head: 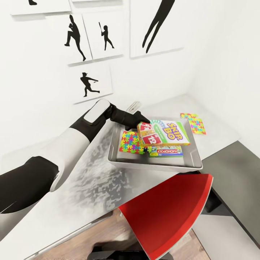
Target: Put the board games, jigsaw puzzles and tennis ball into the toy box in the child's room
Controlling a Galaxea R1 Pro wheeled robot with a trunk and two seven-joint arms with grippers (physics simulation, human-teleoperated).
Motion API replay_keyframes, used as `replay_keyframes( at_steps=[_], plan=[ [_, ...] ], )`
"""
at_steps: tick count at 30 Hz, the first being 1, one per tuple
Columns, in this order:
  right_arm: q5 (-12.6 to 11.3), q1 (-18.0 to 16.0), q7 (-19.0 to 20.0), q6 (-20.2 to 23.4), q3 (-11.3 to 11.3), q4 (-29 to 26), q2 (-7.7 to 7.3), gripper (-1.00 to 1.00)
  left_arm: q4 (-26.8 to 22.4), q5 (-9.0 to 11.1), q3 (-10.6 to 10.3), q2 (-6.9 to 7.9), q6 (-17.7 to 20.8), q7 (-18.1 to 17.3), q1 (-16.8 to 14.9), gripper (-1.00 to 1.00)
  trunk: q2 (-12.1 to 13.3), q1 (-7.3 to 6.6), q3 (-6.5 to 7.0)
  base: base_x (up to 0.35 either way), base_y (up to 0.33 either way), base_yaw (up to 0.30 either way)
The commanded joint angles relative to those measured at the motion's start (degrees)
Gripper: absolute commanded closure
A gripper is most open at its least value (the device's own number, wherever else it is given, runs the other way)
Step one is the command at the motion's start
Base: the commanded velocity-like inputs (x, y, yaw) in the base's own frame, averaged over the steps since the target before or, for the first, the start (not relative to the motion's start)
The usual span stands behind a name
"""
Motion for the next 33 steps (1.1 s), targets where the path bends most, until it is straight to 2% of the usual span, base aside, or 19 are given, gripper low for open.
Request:
replay_keyframes(
  at_steps=[1, 24, 33],
  plan=[
    [0.54, -0.07, 0.59, 0.26, -0.08, 0.01, -0.01, -1.0, 0.17, 0.71, -0.11, 0.02, -0.03, 0.52, -0.06, 1.0, -0.1, 0.03, -0.17, 0.0, 0.0, 0.0],
    [0.55, -0.07, 0.61, 0.26, -0.09, 0.01, -0.01, -1.0, 1.68, 0.61, -0.1, -0.06, -0.18, 0.53, -0.24, 1.0, -0.1, 0.03, -2.28, 0.0, 0.0, 0.0],
    [0.55, -0.07, 0.61, 0.26, -0.15, 0.01, -0.02, -1.0, 1.76, 0.6, -0.04, -0.07, -0.19, 0.53, -1.2, 1.0, -0.1, 0.03, -3.11, 0.0, 0.0, 0.0]
  ],
)
